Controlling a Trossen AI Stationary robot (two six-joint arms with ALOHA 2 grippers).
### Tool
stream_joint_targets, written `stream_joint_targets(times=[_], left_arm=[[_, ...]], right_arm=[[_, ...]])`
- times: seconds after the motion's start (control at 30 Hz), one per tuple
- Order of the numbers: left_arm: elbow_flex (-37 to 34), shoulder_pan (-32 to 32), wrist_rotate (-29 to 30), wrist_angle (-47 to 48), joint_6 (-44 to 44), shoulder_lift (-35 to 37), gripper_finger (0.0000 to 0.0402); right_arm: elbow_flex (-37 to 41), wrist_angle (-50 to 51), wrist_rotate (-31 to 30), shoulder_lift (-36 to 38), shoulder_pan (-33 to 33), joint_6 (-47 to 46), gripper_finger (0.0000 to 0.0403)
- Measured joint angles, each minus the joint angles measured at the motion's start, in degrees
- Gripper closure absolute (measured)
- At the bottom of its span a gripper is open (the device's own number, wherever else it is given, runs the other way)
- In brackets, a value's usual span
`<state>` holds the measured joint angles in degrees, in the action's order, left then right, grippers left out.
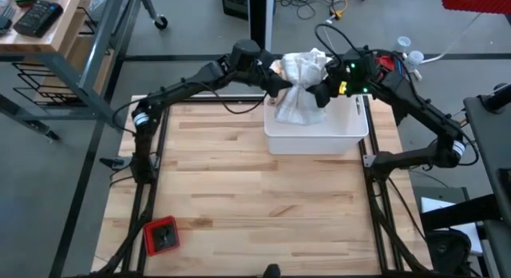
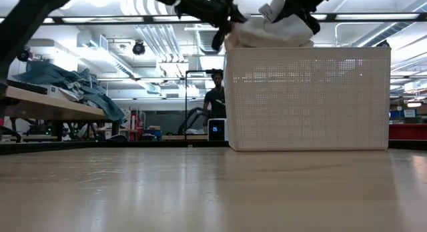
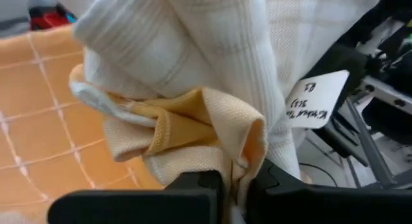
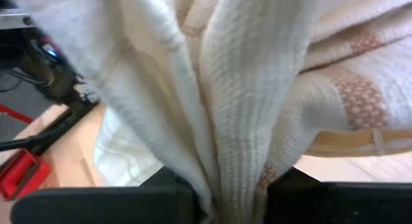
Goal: Fold towel
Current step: Put the stack of folded kitchen towels into the white laundry bin
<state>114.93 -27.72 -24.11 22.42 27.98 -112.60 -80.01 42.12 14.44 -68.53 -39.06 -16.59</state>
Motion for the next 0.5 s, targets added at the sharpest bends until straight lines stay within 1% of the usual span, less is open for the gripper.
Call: stream_joint_targets(times=[0.1, 0.17, 0.33, 0.5], left_arm=[[0.9, -0.57, -2.69, 0.14, 0.69, -2.55, 0.0393], [0.95, -0.62, -3.43, 0.6, 0.94, -3.85, 0.0393], [0.79, -0.96, -3.66, 1.56, 1.28, -5.14, 0.0393], [-0.55, -0.99, -3.46, 2.41, 1.22, -5.14, 0.0393]], right_arm=[[0.09, 2.41, 0.24, -0.19, -2.16, 1.19, 0.0344], [0.25, 4.04, 0.33, -0.38, -3.17, 1.88, 0.0344], [1.15, 5.78, -0.26, -1.1, -4.48, 3.06, 0.0344], [2.44, 6.71, -2.12, -2.86, -4.58, 3.95, 0.0344]])
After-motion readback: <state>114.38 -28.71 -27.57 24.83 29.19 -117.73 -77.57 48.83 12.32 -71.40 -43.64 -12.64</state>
